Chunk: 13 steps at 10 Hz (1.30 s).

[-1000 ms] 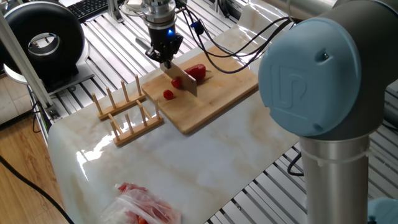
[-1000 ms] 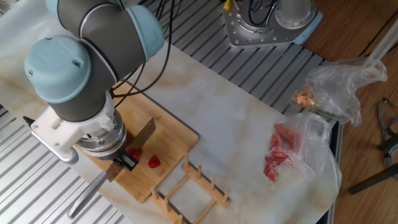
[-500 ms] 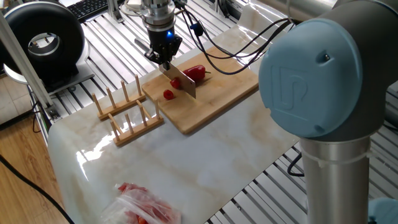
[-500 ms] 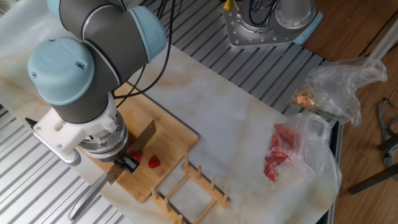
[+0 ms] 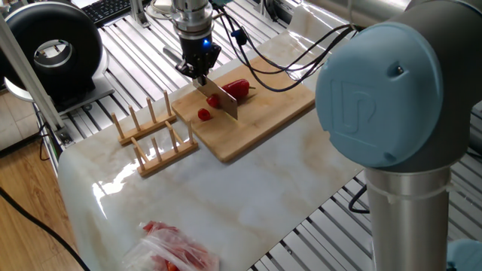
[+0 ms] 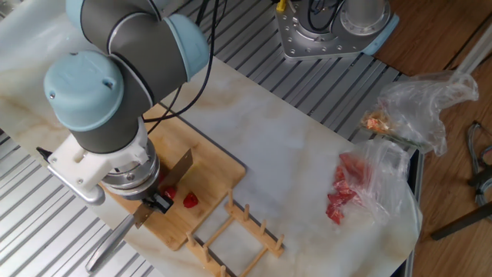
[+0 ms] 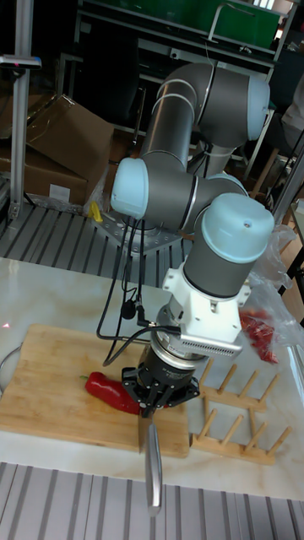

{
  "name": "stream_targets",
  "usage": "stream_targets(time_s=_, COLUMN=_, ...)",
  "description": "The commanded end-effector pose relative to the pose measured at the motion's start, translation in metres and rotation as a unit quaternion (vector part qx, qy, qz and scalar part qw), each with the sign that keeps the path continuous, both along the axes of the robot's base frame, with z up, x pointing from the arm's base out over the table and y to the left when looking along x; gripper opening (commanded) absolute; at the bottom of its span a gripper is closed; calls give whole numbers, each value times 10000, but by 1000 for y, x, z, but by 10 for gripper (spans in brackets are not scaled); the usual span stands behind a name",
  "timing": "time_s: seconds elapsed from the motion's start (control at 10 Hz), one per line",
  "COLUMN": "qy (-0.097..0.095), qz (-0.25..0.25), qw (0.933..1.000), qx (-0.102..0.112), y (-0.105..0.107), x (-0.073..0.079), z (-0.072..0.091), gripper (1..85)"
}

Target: Chop the chili peppers

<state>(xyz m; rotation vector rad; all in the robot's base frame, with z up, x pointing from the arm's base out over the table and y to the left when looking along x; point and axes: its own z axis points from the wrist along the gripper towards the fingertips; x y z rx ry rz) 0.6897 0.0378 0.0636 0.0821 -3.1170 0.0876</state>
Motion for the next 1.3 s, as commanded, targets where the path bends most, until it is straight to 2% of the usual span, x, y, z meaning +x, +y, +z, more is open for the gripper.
stream_targets(time_s=0.0, qy=299, qz=-9, qw=9995, qx=-56, y=5, x=-11, z=31, gripper=13)
stream_targets(time_s=0.1, qy=321, qz=-26, qw=9994, qx=-87, y=7, x=-13, z=34, gripper=13)
stream_targets(time_s=0.2, qy=268, qz=-13, qw=9996, qx=-18, y=5, x=-12, z=28, gripper=13)
stream_targets(time_s=0.5, qy=165, qz=63, qw=9998, qx=-8, y=-8, x=-12, z=15, gripper=13)
stream_targets(time_s=0.8, qy=110, qz=53, qw=9999, qx=91, y=-3, x=-13, z=8, gripper=13)
stream_targets(time_s=1.0, qy=79, qz=55, qw=9998, qx=144, y=-1, x=-12, z=10, gripper=13)
stream_targets(time_s=1.2, qy=64, qz=55, qw=9999, qx=129, y=-3, x=-11, z=6, gripper=13)
